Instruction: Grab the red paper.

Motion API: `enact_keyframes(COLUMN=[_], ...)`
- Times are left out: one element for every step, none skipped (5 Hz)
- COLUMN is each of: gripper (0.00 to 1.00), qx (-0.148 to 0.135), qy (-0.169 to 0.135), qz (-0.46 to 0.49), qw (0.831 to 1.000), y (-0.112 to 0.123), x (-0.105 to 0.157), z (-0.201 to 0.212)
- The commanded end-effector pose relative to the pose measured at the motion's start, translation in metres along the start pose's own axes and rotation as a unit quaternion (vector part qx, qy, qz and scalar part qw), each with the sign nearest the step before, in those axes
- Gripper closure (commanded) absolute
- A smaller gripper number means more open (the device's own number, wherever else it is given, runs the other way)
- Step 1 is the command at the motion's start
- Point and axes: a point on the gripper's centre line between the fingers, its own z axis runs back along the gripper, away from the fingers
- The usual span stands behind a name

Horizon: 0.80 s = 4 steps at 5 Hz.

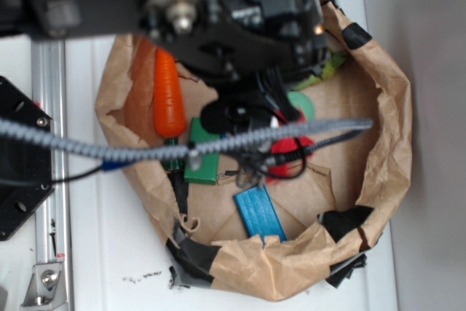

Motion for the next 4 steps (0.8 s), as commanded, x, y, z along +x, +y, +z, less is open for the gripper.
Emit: enact_keyframes(gripper=[0.1, 0.0, 0.0, 0.0], qx=[-0.025, -0.013, -0.084, -0.13], qy=[-0.019, 0.006, -0.001, 0.01], qz=[0.026, -0.032, 0.033, 0.01], qw=[0.999, 0.999, 0.996, 0.991], y=[-0.007, 0.002, 0.003, -0.001], x=[0.006, 0.001, -0.002, 0.008], z=[0.003, -0.011, -0.047, -0.07])
